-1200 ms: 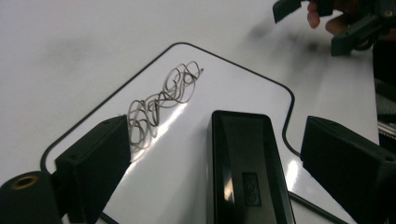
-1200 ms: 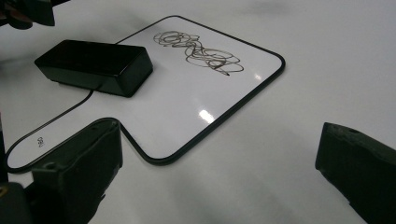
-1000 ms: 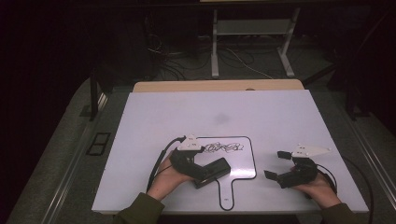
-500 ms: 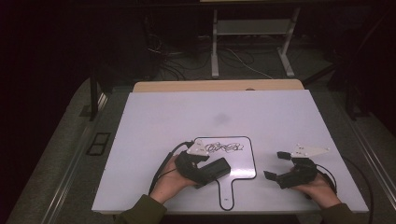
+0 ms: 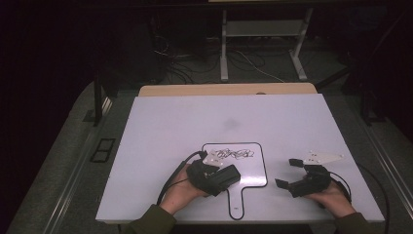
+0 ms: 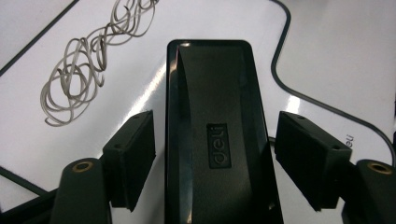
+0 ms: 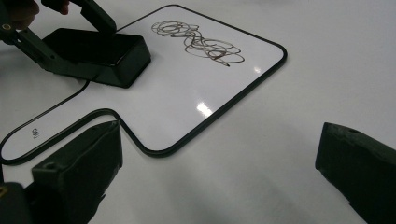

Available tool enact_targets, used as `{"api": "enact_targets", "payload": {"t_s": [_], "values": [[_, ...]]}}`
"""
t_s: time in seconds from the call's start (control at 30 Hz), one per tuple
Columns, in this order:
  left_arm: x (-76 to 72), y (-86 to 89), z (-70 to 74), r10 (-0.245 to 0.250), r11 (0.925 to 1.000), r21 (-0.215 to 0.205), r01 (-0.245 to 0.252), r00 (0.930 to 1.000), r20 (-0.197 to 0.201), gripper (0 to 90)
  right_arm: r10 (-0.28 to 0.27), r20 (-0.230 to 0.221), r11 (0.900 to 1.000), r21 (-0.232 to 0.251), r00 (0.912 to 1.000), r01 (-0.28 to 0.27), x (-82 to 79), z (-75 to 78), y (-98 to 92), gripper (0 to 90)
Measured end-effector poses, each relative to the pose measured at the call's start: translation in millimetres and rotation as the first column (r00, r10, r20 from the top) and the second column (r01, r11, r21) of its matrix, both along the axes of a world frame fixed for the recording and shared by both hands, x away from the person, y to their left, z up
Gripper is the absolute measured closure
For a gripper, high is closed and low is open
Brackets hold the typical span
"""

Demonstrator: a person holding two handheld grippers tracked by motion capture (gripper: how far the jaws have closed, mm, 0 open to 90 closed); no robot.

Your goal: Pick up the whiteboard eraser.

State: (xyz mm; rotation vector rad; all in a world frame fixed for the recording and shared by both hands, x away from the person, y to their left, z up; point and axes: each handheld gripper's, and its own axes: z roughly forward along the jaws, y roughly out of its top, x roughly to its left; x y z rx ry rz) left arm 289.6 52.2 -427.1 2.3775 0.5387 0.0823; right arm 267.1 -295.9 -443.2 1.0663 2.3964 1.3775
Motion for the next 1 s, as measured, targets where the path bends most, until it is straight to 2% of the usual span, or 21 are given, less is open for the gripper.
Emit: {"api": "enact_targets", "payload": {"t_s": [0.07,0.27,0.4,0.53,1.0], "values": [[0.3,0.1,-0.8,-0.003,0.9998,0.017,0.003,1.0,-0.006,29.7,0.0,0.0,1.0,0.0,1.0,0.0,0.0,0.0,-0.1,0.0],[0.3,-0.2,-2.0,-0.003,0.9995,0.03,0.003,0.9999,-0.016,32.6,-0.001,-0.001,1.0,0.002,1.0,0.001,0.0,0.3,-0.4,0.0],[-0.3,-1.3,-3.4,0.013,0.9996,0.024,-0.012,0.9997,-0.021,33.1,-0.001,-0.001,1.0,0.002,1.0,0.001,0.0,0.4,-0.4,0.0],[0.3,-1.6,-4.1,-0.008,0.9984,0.056,0.009,0.9998,-0.018,34.5,-0.001,-0.001,1.0,0.002,1.0,0.001,0.1,0.3,-0.5,0.0],[1.0,-1.3,-3.6,-0.002,0.9979,0.065,0.005,0.9994,-0.034,39.2,-0.002,-0.001,1.0,0.004,1.0,0.002,-0.1,0.4,-0.4,0.0]]}}
